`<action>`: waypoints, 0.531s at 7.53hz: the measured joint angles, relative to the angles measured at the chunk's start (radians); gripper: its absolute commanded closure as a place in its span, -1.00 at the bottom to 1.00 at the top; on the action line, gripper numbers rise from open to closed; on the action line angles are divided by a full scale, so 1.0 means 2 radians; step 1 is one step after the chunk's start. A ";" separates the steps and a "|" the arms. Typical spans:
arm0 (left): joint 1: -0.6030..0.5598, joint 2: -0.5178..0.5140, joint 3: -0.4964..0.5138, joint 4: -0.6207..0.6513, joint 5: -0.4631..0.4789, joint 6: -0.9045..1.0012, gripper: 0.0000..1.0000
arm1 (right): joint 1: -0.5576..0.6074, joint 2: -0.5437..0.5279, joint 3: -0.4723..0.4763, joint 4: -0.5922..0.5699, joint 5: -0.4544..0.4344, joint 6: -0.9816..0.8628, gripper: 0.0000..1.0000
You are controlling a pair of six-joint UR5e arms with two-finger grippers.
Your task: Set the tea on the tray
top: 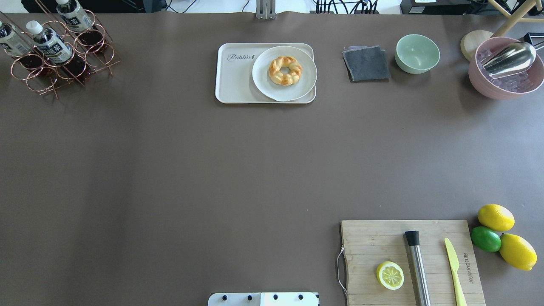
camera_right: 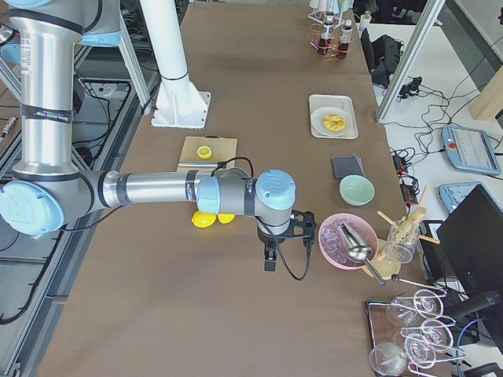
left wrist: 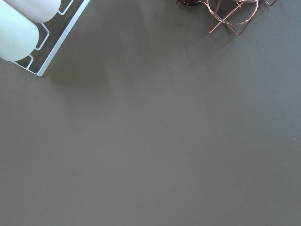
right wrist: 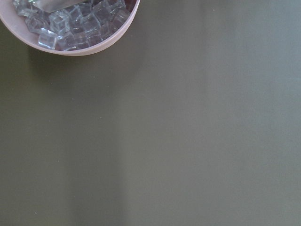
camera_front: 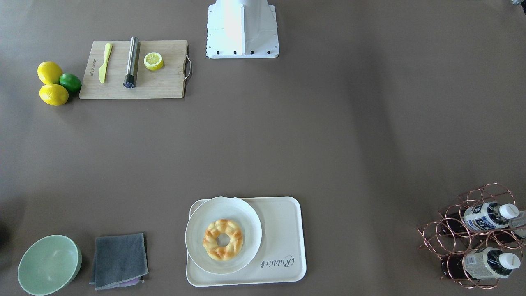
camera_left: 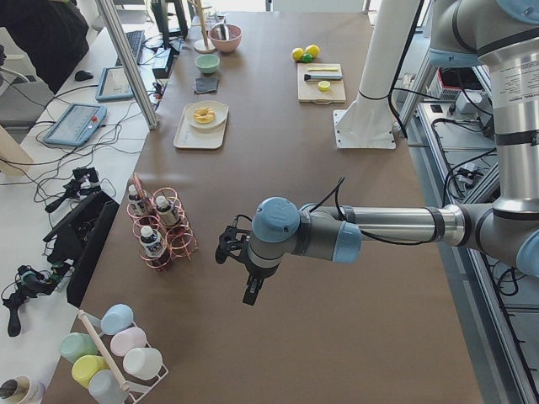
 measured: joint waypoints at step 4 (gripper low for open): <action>-0.001 0.002 0.000 -0.001 0.000 0.001 -0.96 | 0.000 0.004 0.000 0.000 0.004 0.003 -1.00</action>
